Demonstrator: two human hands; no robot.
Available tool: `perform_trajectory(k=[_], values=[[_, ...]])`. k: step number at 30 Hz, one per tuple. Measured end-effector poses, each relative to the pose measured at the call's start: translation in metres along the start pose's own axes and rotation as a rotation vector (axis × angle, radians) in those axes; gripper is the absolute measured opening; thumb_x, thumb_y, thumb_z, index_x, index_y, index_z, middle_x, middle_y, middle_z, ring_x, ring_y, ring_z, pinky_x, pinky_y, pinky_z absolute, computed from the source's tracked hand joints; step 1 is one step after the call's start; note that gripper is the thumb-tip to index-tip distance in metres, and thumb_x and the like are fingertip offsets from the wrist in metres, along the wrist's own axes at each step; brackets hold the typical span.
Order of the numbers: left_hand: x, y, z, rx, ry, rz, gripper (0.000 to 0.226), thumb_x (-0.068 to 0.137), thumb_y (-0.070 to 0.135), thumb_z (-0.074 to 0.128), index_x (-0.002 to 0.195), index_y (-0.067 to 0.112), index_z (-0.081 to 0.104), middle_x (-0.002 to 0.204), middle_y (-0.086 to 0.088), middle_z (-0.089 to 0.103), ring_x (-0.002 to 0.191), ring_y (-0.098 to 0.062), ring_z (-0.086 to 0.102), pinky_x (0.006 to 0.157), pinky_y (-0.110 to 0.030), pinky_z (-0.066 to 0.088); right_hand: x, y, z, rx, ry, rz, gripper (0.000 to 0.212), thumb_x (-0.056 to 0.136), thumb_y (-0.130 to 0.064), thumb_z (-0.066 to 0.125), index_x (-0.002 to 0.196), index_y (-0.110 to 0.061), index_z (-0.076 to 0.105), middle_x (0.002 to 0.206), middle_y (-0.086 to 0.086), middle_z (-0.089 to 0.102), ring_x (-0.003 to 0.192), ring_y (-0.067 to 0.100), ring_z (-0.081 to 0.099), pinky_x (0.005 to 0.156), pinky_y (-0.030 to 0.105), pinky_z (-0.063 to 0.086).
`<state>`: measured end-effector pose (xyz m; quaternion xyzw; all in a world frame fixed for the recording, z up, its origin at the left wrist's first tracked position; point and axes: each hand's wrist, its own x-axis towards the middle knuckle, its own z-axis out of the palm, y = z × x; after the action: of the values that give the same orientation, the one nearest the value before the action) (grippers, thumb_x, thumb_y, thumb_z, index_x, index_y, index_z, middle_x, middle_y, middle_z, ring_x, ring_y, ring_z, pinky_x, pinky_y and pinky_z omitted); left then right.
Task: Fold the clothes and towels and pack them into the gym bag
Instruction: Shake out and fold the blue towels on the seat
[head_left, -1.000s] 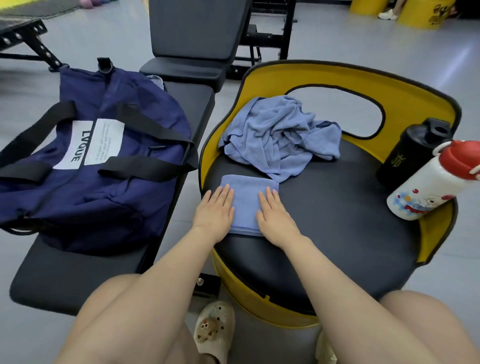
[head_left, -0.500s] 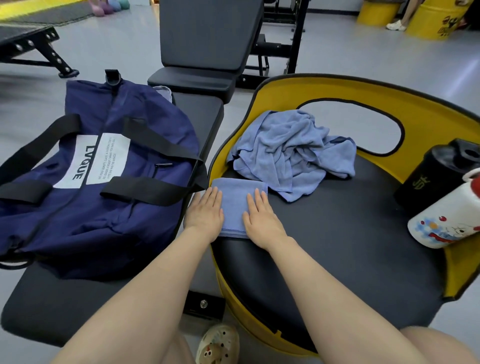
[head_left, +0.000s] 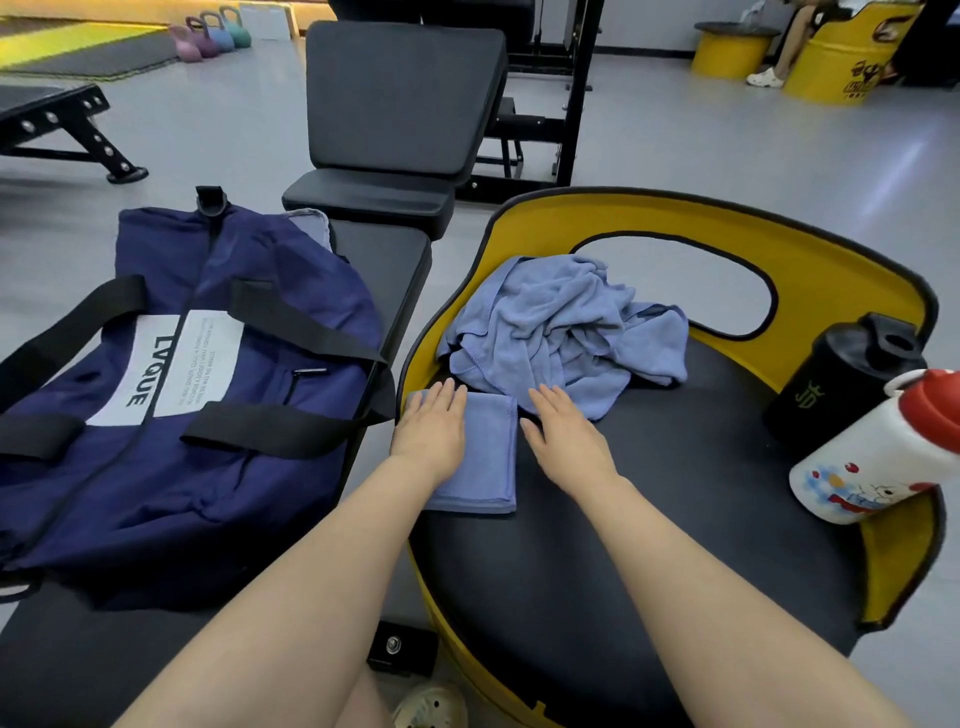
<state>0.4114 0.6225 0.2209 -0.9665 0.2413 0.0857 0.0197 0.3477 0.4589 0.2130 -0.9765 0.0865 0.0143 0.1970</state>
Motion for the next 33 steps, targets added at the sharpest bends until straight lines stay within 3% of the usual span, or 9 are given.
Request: perform_trajectory(k=[6,10,14,16,18,20,22,26,33], values=[[0.035,0.008,-0.014,-0.126,-0.053,-0.021,0.069,0.094,-0.005,0.032,0.153,0.017,0.002,0.160,-0.006,0.000,0.147,-0.026,0.005,0.118,-0.034,0.008,0.025,0.023,-0.005,-0.091,0.023,-0.008,0.041,0.101,-0.025,0.044,0.140,-0.014,0.040,0.147,0.001,0.038,0.132,0.018,0.038,0.084,0.030,0.042],[0.065,0.017,-0.005,-0.326,-0.058,-0.027,0.067,0.093,-0.005,0.034,0.152,0.020,0.014,0.151,-0.007,0.032,0.134,-0.034,0.034,0.108,-0.039,0.034,0.046,0.031,-0.001,-0.180,0.042,-0.045,0.035,0.097,-0.022,0.051,0.130,-0.011,0.051,0.132,0.005,0.050,0.123,0.023,0.042,0.084,0.031,0.039],[0.081,0.025,-0.006,-0.588,-0.055,-0.087,0.057,0.096,0.000,0.039,0.149,0.019,0.027,0.131,-0.014,0.052,0.120,-0.032,0.049,0.098,-0.038,0.044,0.056,0.030,0.000,-0.294,0.137,-0.107,0.020,0.072,-0.012,0.079,0.087,-0.008,0.067,0.088,0.007,0.061,0.082,0.026,0.058,0.056,0.028,0.033],[0.083,0.028,-0.009,-0.746,-0.037,-0.116,0.053,0.097,0.001,0.040,0.147,0.015,0.030,0.123,-0.013,0.055,0.113,-0.026,0.052,0.090,-0.029,0.043,0.061,0.031,-0.001,-0.253,0.180,-0.052,0.004,0.082,-0.008,0.066,0.085,-0.005,0.065,0.090,0.009,0.060,0.084,0.028,0.057,0.056,0.029,0.030],[0.085,0.031,-0.011,-0.878,-0.044,-0.142,0.054,0.096,-0.002,0.040,0.147,0.014,0.031,0.112,-0.010,0.055,0.104,-0.022,0.052,0.082,-0.021,0.042,0.062,0.030,-0.009,-0.114,0.152,0.083,0.019,0.094,-0.009,0.045,0.096,-0.005,0.063,0.101,0.009,0.060,0.093,0.027,0.055,0.061,0.030,0.031],[0.086,0.034,-0.012,-0.968,-0.063,-0.141,0.060,0.093,-0.007,0.043,0.148,0.014,0.030,0.108,-0.009,0.054,0.102,-0.021,0.053,0.088,-0.025,0.048,0.063,0.031,-0.016,-0.016,0.142,0.150,0.022,0.096,-0.011,0.042,0.100,-0.007,0.063,0.105,0.007,0.060,0.094,0.026,0.056,0.061,0.029,0.032],[0.084,0.039,-0.014,-0.935,-0.069,-0.102,0.065,0.090,-0.006,0.048,0.149,0.015,0.028,0.113,-0.013,0.057,0.106,-0.025,0.057,0.095,-0.035,0.048,0.059,0.030,-0.020,-0.011,0.076,0.129,0.019,0.095,-0.016,0.047,0.103,-0.008,0.063,0.110,0.008,0.058,0.097,0.026,0.055,0.063,0.029,0.036],[0.076,0.050,-0.016,-0.693,-0.049,-0.014,0.059,0.088,-0.004,0.050,0.141,0.020,0.038,0.124,-0.019,0.048,0.107,-0.032,0.055,0.088,-0.033,0.045,0.053,0.038,-0.013,-0.139,-0.138,0.071,0.037,0.090,-0.034,0.062,0.120,-0.015,0.058,0.123,0.007,0.049,0.114,0.027,0.048,0.078,0.032,0.041],[0.073,0.049,-0.014,-0.510,-0.049,0.043,0.048,0.084,0.016,0.068,0.127,0.016,0.044,0.127,-0.009,0.038,0.106,-0.027,0.054,0.088,-0.038,0.048,0.049,0.035,-0.018,-0.032,0.058,0.066,0.025,0.095,-0.033,0.053,0.101,-0.014,0.069,0.106,0.005,0.062,0.101,0.024,0.057,0.069,0.029,0.037]])
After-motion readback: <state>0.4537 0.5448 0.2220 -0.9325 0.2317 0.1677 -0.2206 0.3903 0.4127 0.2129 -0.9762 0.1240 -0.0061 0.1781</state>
